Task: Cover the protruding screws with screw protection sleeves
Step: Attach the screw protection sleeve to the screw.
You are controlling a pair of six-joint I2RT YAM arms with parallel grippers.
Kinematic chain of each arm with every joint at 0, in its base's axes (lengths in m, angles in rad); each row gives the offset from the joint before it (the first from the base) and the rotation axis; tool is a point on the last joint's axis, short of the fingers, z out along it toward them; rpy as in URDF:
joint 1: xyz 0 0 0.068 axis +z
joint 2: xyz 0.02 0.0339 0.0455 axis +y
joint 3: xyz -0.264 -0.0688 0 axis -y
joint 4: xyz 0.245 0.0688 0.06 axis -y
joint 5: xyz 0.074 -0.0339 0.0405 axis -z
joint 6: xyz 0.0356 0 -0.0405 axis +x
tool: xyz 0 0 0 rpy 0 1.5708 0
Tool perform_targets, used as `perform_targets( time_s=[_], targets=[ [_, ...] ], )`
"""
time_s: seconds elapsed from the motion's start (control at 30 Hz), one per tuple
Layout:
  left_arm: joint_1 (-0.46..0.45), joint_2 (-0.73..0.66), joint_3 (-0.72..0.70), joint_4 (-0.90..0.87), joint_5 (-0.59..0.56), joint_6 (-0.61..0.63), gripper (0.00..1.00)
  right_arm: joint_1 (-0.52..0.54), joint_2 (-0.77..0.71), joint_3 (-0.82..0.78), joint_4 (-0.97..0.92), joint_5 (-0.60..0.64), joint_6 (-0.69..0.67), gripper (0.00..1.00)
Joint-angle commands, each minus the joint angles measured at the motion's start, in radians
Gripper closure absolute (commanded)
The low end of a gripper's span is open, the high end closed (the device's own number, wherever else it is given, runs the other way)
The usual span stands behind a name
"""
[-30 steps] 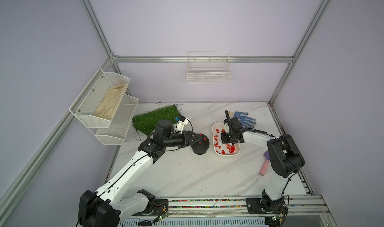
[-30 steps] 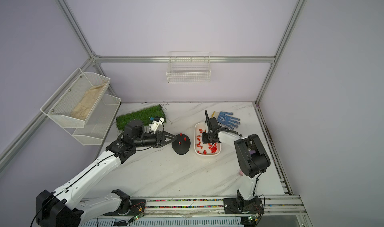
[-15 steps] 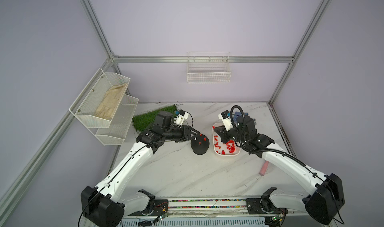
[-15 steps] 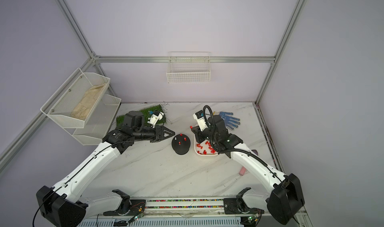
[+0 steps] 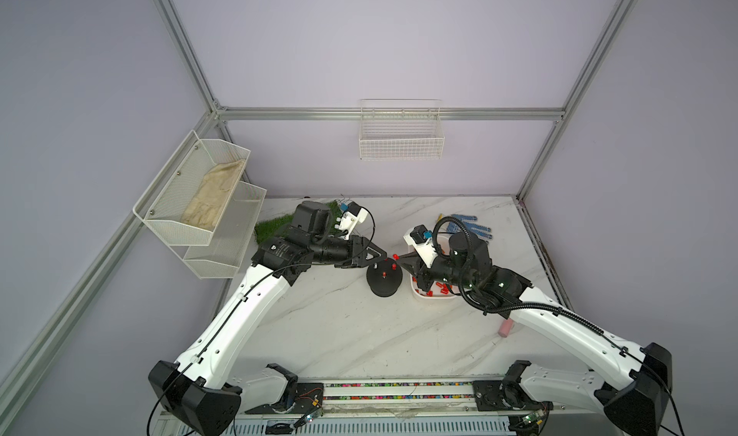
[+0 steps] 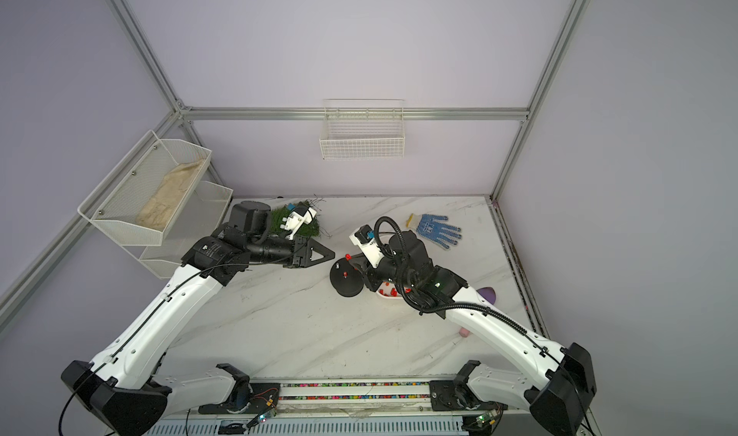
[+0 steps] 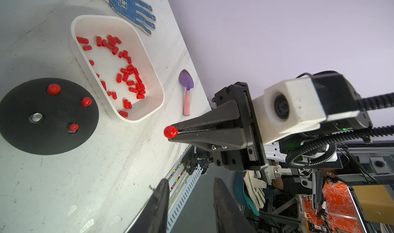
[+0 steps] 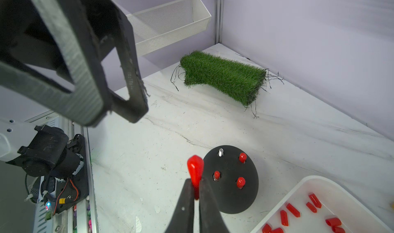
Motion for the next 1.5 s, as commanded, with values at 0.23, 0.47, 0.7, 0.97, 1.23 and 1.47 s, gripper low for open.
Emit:
perform_targets(
  time_s=[0.23,0.47,0.7,0.97,1.23,1.47],
  targets=[
    [-0.024,0.027,0.064,-0.029,0.004,0.038,0.59,0.053,-0.002,0.043,0.01,0.005,-0.036,0.89],
    [-0.035,0.044,0.065,-0.027,0.006,0.038,0.64,0.079,0.002,0.044,0.009,0.013,-0.04,0.89],
    [-0.036,0.051,0.062,-0.02,0.006,0.038,0.66,0.091,0.016,0.052,0.008,0.011,-0.047,0.9],
    [-0.036,0.059,0.061,-0.018,0.004,0.043,0.73,0.099,0.022,0.055,0.002,0.023,-0.053,0.9],
    [-0.036,0.06,0.06,-0.017,0.01,0.048,0.8,0.1,0.024,0.063,-0.005,0.02,-0.06,0.9],
    [-0.037,0.061,0.056,-0.018,0.014,0.048,0.85,0.105,0.026,0.065,-0.002,0.02,-0.064,0.9]
  ],
)
